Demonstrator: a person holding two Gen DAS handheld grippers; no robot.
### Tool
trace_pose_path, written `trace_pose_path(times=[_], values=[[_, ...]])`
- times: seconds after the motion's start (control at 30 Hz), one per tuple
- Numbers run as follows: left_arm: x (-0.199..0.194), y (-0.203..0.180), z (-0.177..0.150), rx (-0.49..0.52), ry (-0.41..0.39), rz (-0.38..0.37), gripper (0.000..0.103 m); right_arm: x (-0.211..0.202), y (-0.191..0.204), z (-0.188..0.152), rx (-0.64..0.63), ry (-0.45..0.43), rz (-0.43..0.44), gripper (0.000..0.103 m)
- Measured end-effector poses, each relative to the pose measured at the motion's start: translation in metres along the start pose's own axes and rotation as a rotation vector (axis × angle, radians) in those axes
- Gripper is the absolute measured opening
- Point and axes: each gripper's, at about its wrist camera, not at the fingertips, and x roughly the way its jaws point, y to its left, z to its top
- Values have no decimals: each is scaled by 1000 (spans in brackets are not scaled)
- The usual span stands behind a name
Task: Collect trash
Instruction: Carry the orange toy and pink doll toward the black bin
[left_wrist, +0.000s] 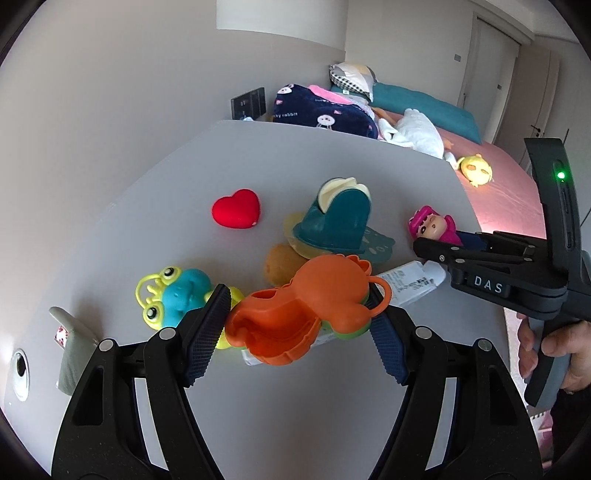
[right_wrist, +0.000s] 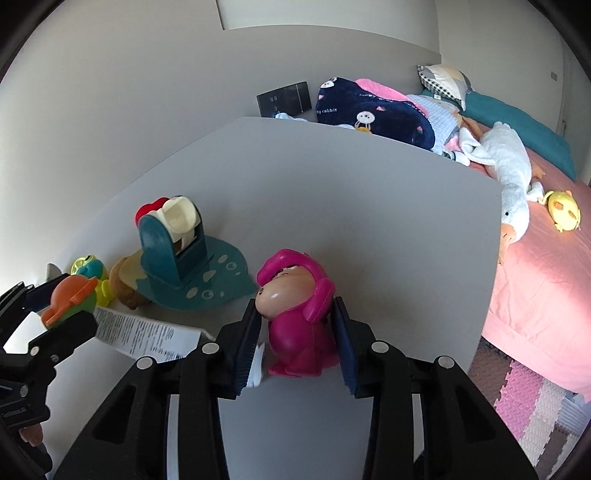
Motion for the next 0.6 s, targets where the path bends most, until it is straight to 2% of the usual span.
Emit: trace_pose_path(times=[0.6], values=[[-29, -44, -2, 15, -37, -33, 71, -62, -8, -27, 9, -50, 19, 40]])
